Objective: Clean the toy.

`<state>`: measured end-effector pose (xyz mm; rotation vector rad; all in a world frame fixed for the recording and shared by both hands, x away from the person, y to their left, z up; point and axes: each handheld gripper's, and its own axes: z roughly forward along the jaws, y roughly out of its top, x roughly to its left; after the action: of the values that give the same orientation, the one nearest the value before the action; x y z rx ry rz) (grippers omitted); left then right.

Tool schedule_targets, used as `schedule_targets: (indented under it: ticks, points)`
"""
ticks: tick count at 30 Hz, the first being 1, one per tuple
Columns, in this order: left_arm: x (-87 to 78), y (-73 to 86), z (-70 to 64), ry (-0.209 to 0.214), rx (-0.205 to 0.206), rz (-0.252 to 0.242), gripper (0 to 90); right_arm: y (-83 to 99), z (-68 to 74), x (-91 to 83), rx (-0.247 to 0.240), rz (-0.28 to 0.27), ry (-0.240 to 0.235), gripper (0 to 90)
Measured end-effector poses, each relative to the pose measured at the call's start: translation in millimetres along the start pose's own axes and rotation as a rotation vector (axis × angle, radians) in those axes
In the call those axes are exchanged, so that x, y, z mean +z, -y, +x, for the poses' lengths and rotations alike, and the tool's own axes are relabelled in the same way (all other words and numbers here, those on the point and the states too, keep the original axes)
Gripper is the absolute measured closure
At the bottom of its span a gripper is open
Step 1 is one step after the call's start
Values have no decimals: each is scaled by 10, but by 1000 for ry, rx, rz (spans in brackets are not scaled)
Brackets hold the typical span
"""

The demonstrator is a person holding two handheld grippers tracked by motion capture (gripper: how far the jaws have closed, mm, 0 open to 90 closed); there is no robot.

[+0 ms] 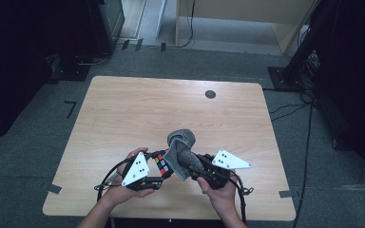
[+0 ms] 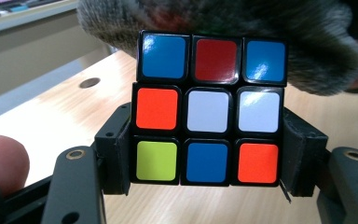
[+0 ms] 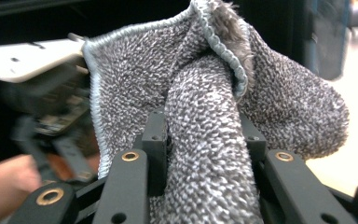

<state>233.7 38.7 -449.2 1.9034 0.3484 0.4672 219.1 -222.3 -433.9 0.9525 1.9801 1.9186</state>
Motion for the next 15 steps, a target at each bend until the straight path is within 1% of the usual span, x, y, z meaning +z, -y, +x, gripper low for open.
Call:
schedule_targets:
  ticks: [1, 2, 3, 4, 5, 6, 8, 9, 10, 11, 12, 13, 15]
  points:
    - [-1, 11, 10, 1, -4, 3, 340, 14, -42, 5, 3, 23, 31, 656]
    - [-3, 18, 20, 1, -10, 3, 340, 27, -83, 4, -3, 45, 73, 661]
    - [-3, 22, 28, 1, -15, 2, 339, 35, -120, -1, 2, 56, 102, 662]
    - [-1, 28, 34, -3, -13, 5, 340, 37, -137, -7, 17, 57, 107, 662]
    - [8, 36, 33, -8, -7, 11, 340, 29, -134, -13, 24, 47, 97, 662]
    - [22, 45, 31, -15, 2, 24, 340, 15, -98, -7, 10, 36, 77, 661]
    - [51, 58, 17, -19, 13, 38, 340, -15, 35, 19, -36, 23, 6, 659]
    - [53, 54, 10, -12, 13, 34, 340, -25, 106, 41, -65, 33, -12, 659]
    - [47, 45, 5, -8, 17, 31, 340, -29, 156, 62, -94, 47, -5, 657]
    - [40, 38, 2, -14, 18, 27, 340, -28, 170, 70, -100, 48, 3, 656]
    - [24, 30, 7, -9, 12, 16, 340, -27, 141, 62, -78, 40, -1, 658]
    - [3, 19, 15, -5, 2, 3, 340, -20, 90, 49, -54, 41, 18, 663]
    - [-30, -2, 41, -7, -21, -22, 340, 7, -41, 1, -33, 52, 102, 670]
